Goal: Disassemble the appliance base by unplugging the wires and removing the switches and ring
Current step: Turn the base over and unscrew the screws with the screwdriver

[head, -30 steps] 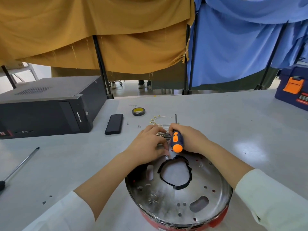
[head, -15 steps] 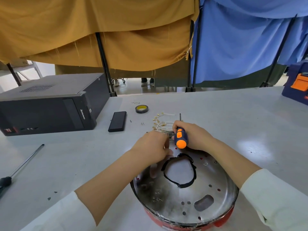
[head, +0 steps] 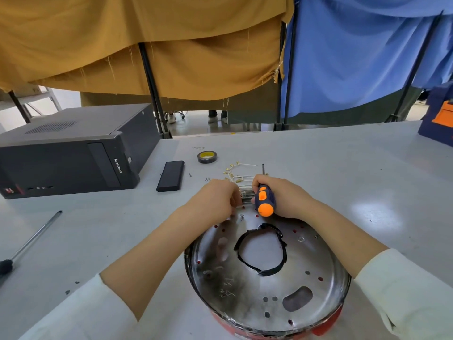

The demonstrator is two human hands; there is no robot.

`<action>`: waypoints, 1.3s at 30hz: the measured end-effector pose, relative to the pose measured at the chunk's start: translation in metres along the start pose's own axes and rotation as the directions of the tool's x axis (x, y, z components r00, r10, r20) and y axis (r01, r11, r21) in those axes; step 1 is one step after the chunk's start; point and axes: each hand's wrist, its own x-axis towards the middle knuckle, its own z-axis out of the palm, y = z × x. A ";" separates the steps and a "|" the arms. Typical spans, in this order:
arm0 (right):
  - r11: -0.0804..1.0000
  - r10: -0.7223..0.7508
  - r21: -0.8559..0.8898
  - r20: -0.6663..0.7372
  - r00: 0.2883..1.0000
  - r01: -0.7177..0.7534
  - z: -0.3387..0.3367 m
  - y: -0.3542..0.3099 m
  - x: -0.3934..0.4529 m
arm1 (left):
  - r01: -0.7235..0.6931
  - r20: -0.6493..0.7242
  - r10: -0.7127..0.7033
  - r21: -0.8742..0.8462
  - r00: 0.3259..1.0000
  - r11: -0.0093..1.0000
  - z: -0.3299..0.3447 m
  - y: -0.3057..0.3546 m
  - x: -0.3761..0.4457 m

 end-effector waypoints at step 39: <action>1.000 -0.011 0.007 0.026 1.000 0.011 -0.001 -0.001 -0.002 | -0.175 -0.164 0.158 -0.093 0.974 0.980 0.000 -0.002 0.002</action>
